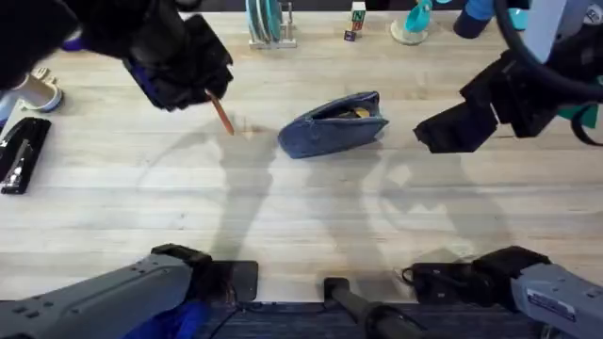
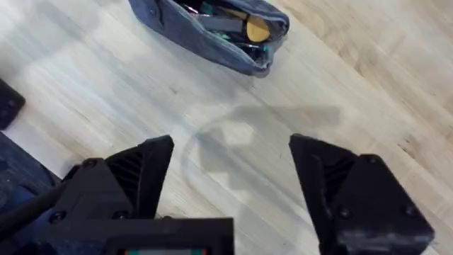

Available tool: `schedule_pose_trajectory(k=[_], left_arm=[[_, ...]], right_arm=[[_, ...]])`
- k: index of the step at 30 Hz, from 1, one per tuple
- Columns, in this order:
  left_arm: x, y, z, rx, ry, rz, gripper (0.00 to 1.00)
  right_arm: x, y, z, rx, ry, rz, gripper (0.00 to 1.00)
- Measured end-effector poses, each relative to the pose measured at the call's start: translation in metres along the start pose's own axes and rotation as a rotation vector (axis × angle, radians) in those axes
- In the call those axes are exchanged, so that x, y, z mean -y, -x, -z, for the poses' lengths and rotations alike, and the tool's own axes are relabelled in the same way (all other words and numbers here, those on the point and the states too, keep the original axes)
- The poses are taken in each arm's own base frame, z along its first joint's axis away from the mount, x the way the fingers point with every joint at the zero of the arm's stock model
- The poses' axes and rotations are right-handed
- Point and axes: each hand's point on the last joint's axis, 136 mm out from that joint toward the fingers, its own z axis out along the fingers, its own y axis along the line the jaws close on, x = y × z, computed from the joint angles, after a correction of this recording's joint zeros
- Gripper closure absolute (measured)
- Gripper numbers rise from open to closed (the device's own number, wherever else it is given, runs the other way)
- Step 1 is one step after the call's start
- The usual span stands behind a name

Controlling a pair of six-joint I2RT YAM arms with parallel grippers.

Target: Unzip the bag, pick up the pens from the table one at a time and place them inside, then zip the bag closed.

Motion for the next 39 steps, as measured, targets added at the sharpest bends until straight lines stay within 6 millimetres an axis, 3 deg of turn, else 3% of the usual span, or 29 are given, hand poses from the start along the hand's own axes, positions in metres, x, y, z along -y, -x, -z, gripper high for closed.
schedule_pose_trajectory(k=[8, 14, 29, 39], left_arm=[[0.016, 0.020, 0.028, 0.074, -0.070, -0.209, 0.959], [0.026, 0.022, 0.040, 0.088, -0.123, -0.405, 0.959], [0.062, -0.009, 0.052, 0.033, -0.381, -0.904, 0.959], [0.091, -0.025, 0.068, 0.076, -0.596, -1.123, 0.959]], right_arm=[[0.000, 0.000, 0.000, 0.000, 0.000, 0.000, 0.005], [0.000, 0.000, 0.000, 0.000, 0.000, 0.000, 0.005], [0.000, 0.000, 0.000, 0.000, 0.000, 0.000, 0.005], [0.000, 0.000, 0.000, 0.000, 0.000, 0.000, 0.005]])
